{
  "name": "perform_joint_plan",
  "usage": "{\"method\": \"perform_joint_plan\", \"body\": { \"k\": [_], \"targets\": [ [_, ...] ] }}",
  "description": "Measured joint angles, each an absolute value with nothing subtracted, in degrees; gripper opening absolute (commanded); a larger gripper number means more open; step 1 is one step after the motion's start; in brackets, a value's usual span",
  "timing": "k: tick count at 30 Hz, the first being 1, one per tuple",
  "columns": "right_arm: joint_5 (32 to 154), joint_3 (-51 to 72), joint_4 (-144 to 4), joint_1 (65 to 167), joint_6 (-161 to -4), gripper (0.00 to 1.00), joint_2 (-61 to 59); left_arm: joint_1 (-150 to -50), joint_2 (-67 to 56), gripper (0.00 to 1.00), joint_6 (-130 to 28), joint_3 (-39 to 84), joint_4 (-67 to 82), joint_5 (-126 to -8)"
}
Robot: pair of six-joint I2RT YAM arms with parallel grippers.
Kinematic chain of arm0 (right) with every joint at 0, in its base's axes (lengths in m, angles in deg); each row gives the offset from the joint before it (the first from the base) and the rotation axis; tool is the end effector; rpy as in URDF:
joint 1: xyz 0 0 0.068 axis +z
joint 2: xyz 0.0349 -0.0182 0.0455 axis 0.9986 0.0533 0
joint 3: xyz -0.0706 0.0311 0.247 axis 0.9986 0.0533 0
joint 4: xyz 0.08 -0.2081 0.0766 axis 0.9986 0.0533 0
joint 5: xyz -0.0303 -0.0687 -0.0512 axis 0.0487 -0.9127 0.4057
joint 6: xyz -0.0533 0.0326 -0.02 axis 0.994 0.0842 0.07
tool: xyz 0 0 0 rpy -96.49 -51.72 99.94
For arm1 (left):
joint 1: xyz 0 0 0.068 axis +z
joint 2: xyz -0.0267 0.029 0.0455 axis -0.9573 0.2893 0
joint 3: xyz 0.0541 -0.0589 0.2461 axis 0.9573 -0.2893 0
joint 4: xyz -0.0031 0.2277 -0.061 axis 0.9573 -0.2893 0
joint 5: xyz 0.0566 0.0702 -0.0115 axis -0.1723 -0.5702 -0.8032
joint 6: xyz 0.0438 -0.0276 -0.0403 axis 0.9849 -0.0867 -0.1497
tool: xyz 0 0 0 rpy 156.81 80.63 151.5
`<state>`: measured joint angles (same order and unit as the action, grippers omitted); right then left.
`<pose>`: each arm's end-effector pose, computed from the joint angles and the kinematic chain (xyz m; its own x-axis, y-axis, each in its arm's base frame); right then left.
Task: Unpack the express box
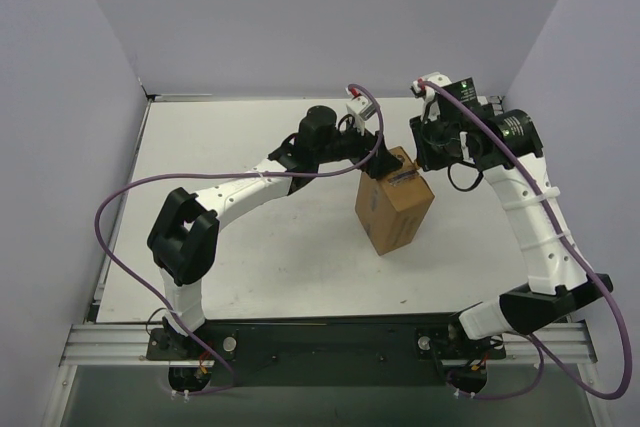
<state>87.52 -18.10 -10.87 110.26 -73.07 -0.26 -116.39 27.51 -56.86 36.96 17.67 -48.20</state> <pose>0.2397 0.1051 0.4245 -0.5292 -0.2817 -0.8004 -0.4468 0.8944 -0.0194 0.3046 -0.3183 0.3064 -0.3956 0.0053 -0.9184 0.8586 0.3570 -0.3678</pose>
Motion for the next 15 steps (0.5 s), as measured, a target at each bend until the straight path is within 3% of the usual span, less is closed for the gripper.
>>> {"method": "perform_joint_plan", "body": {
  "k": [15],
  "targets": [
    [83.9,-20.6,-8.8,113.9,-73.2,0.0,2.0,-116.6,27.5,0.93,-56.7,37.0,17.7,-48.8]
  ]
}}
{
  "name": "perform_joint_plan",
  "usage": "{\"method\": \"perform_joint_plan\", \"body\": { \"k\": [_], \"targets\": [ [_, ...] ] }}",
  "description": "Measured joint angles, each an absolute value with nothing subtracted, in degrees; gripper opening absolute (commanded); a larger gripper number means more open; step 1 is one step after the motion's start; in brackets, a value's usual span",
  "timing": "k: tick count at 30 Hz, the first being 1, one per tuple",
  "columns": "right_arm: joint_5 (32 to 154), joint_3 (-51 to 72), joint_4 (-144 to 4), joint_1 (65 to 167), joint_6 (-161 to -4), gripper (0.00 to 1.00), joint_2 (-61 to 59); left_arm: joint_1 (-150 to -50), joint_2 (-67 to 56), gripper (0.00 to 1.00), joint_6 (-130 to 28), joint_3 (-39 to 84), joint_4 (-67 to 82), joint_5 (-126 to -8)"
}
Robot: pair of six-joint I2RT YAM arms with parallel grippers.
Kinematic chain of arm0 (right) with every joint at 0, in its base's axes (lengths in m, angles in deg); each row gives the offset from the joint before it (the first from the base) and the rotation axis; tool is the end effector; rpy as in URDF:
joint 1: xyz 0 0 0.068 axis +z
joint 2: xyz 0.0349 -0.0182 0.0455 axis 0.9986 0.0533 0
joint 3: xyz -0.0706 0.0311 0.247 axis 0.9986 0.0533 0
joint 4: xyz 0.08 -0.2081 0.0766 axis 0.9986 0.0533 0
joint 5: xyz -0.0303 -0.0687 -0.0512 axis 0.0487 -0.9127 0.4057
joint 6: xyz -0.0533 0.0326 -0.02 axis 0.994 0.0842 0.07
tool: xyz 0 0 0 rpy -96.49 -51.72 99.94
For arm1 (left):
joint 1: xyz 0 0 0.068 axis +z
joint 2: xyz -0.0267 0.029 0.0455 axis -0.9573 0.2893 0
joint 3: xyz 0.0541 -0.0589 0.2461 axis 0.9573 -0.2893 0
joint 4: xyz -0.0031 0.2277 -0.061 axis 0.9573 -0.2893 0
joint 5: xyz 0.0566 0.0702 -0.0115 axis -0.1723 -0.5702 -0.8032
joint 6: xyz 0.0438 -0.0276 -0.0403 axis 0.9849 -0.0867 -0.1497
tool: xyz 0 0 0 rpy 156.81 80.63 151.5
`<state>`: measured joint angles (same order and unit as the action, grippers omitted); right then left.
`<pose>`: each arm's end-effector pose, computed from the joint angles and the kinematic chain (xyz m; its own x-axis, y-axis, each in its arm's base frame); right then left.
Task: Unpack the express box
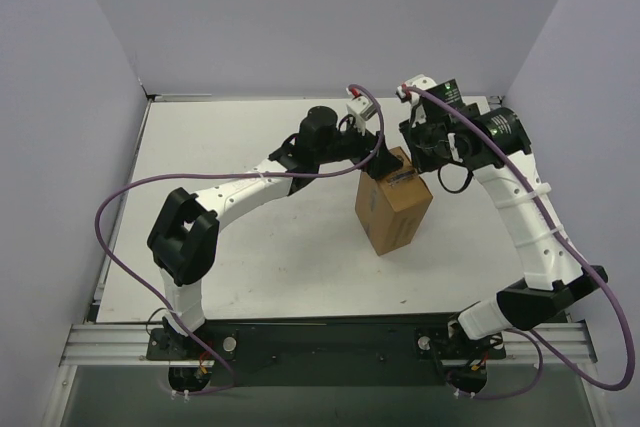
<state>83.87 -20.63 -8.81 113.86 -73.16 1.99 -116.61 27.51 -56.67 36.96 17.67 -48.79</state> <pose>0.2401 0.1200 0.4235 -0.5353 -0.3252 -0.7796 -0.4575 0.8875 -0.0561 0.3038 -0.3193 0.3063 -0.3917 0.0051 -0.9201 0.8581 0.3629 -0.3633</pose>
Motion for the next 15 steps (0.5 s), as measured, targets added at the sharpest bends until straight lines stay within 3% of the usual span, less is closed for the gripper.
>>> {"method": "perform_joint_plan", "body": {
  "k": [8,15],
  "targets": [
    [81.5,-19.0,-9.8,116.3,-68.8,0.0,0.7,-116.3,26.9,0.92,-54.7,37.1,17.1,-49.4],
    [88.2,-18.8,-12.6,116.3,-66.3,0.0,0.5,-110.3,22.2,0.91,-53.2,32.9,17.2,-45.4]
  ]
}}
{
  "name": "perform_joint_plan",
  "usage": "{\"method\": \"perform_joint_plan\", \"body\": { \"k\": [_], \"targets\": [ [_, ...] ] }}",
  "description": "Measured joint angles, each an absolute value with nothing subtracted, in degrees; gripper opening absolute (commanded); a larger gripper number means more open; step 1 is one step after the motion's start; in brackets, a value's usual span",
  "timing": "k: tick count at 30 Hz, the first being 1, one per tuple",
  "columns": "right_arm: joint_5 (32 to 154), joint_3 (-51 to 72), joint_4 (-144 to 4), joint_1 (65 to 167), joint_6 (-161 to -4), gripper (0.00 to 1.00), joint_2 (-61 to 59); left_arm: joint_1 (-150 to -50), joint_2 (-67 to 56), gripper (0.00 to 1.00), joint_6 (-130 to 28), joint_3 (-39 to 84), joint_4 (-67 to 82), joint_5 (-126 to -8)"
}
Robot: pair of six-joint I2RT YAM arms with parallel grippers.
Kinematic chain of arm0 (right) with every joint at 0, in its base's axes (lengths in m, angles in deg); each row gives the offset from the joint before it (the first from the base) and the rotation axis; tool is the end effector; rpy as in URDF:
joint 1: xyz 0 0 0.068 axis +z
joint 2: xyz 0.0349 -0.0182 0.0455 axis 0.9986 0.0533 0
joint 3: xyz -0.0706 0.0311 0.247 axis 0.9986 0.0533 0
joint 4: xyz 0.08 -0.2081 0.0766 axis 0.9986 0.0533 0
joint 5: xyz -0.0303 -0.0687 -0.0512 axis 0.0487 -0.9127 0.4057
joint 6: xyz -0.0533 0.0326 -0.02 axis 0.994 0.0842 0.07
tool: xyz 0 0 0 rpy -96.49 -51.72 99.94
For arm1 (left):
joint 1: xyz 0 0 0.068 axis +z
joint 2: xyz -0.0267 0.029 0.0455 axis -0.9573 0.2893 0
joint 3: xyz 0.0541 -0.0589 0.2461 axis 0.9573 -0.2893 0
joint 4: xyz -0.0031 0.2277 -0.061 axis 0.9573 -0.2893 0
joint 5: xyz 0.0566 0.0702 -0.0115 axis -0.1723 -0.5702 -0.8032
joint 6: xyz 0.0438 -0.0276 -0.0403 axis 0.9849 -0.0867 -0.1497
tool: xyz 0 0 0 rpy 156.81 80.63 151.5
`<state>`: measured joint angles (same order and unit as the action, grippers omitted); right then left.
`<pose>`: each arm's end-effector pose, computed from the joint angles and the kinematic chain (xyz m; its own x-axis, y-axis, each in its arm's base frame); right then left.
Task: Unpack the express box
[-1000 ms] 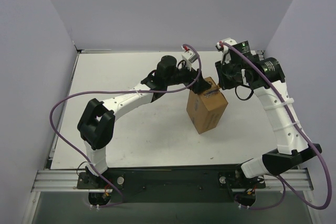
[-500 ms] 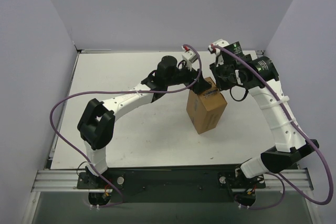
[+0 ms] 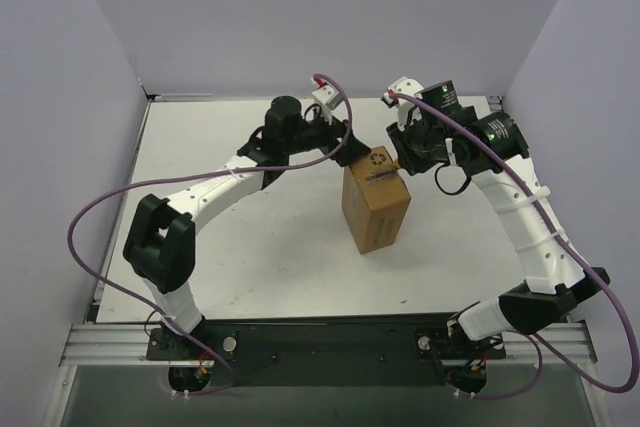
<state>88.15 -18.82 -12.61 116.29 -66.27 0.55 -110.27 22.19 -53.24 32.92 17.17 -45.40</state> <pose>0.2322 0.1330 0.4277 -0.4080 -0.4210 -0.8101 -0.5979 0.7938 -0.1114 0.3173 -0.2721 0.3194 -0.3361 -0.0058 -0.9418 0.8614 0.4025 -0.3099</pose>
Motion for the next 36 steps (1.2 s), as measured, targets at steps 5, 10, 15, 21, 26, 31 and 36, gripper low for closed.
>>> {"method": "perform_joint_plan", "body": {
  "k": [5,10,15,21,26,31,36],
  "targets": [
    [90.8,-19.9,-14.3,116.3,-63.9,0.0,3.0,-106.7,15.4,0.79,-51.6,27.1,17.4,-44.6],
    [93.1,-21.4,-16.6,116.3,-62.7,0.0,6.8,-107.2,9.0,0.39,-49.8,20.9,21.8,-35.7],
    [94.2,-22.9,-17.8,116.3,-62.2,0.0,8.7,-108.4,9.5,0.35,-49.7,20.6,26.5,-29.7],
    [95.1,-22.7,-17.8,116.0,-62.6,0.0,8.4,-110.9,14.2,0.31,-51.1,20.7,29.1,-28.1],
    [95.1,-23.1,-17.7,114.7,-62.8,0.0,8.2,-111.8,16.0,0.29,-51.3,21.1,30.1,-29.2],
    [97.0,-23.9,-17.5,112.8,-60.4,0.0,5.7,-111.8,16.3,0.27,-50.9,21.1,30.1,-30.0],
    [98.2,-21.3,-17.2,111.7,-57.8,0.0,-1.6,-111.8,16.4,0.25,-49.8,21.2,29.3,-30.0]
  ]
}}
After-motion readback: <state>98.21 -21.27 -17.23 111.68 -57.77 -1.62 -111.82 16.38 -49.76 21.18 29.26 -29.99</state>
